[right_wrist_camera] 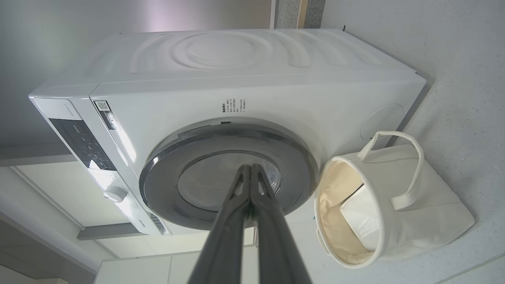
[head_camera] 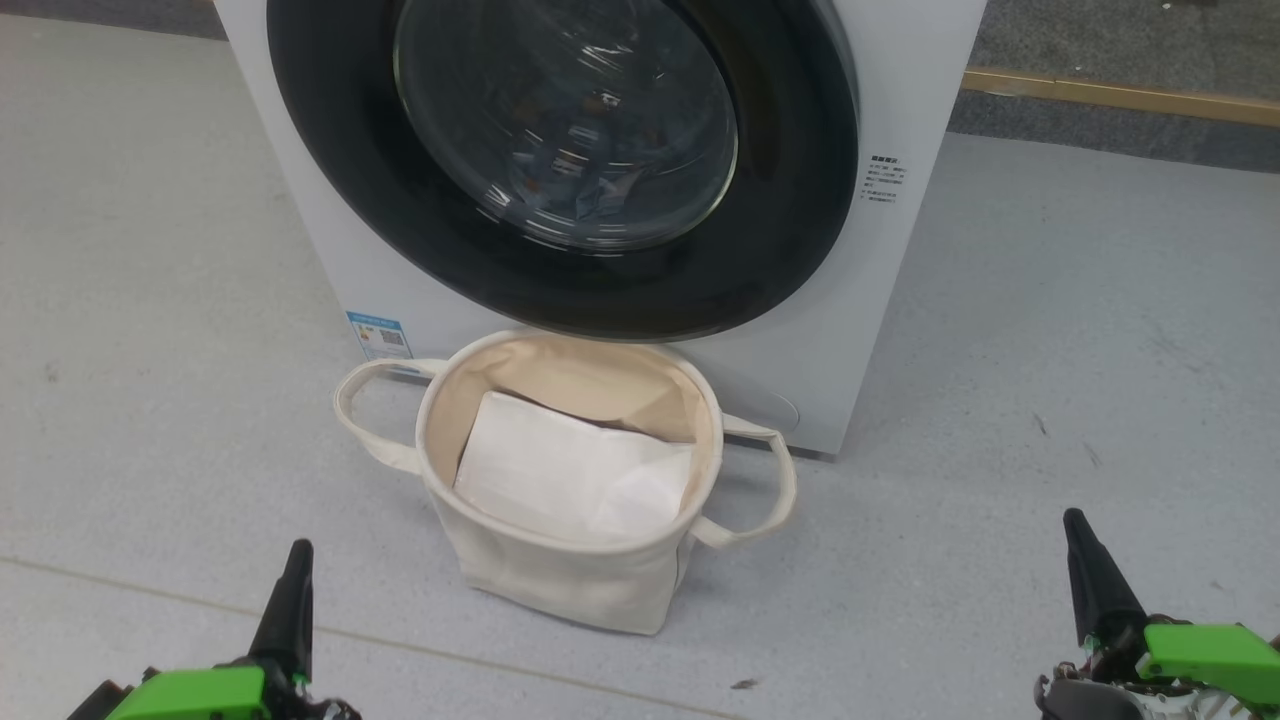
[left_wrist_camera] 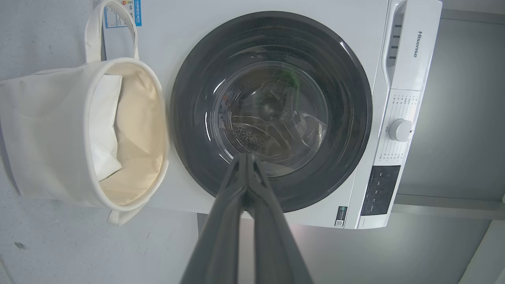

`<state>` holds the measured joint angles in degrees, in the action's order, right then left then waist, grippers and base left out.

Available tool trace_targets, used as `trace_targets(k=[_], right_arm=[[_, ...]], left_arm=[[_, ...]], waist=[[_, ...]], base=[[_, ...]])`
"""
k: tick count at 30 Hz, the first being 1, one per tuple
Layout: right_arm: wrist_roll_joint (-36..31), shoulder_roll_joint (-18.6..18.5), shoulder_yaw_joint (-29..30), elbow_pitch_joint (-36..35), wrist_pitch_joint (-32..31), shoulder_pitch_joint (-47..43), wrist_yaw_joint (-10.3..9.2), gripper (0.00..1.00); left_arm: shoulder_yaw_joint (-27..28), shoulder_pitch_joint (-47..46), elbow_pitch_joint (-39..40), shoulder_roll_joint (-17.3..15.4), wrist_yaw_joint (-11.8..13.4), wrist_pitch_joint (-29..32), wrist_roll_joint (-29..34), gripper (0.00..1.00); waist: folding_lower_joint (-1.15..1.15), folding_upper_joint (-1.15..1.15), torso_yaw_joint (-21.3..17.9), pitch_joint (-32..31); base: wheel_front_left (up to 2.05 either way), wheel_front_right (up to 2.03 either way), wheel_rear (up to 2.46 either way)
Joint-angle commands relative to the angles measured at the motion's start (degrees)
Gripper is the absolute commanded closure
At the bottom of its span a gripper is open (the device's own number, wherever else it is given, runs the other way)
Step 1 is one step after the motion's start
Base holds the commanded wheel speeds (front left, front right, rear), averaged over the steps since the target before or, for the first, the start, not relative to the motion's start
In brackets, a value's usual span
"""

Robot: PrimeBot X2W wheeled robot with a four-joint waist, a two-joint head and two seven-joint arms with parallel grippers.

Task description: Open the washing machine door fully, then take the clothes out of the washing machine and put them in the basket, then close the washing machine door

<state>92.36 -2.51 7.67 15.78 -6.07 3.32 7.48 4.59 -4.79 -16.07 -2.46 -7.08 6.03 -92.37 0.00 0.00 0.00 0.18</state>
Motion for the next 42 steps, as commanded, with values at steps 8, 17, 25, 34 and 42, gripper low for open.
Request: trace_targets(k=[8,17,25,34,42], right_arm=[[-0.2,-0.4,-1.2,-1.8,-0.4,2.9,0.01,1.0],[-0.2,-0.4,-1.2,-1.8,-0.4,2.9,0.01,1.0],[-0.2,-0.4,-1.2,-1.8,-0.4,2.9,0.01,1.0],[-0.2,-0.4,-1.2,-1.8,-0.4,2.9,0.01,1.0],[-0.2,-0.4,-1.2,-1.8,-0.4,2.9,0.01,1.0]], left_arm=[[1.9,-1.4,2.0,-0.4,-0.4,0.4,0.2,1.0],[1.9,-1.4,2.0,-0.4,-0.4,0.4,0.2,1.0],[1.9,-1.4,2.0,-0.4,-0.4,0.4,0.2,1.0],[1.9,-1.4,2.0,-0.4,-0.4,0.4,0.2,1.0],[1.9,-1.4,2.0,-0.4,-0.4,0.4,0.2,1.0]], waist=[[0.0,0.0,0.0,0.0],[0.0,0.0,0.0,0.0],[0.0,0.0,0.0,0.0],[0.0,0.0,0.0,0.0],[0.0,0.0,0.0,0.0]], base=[[0.0,0.0,0.0],[0.0,0.0,0.0],[0.0,0.0,0.0],[0.0,0.0,0.0],[0.0,0.0,0.0]])
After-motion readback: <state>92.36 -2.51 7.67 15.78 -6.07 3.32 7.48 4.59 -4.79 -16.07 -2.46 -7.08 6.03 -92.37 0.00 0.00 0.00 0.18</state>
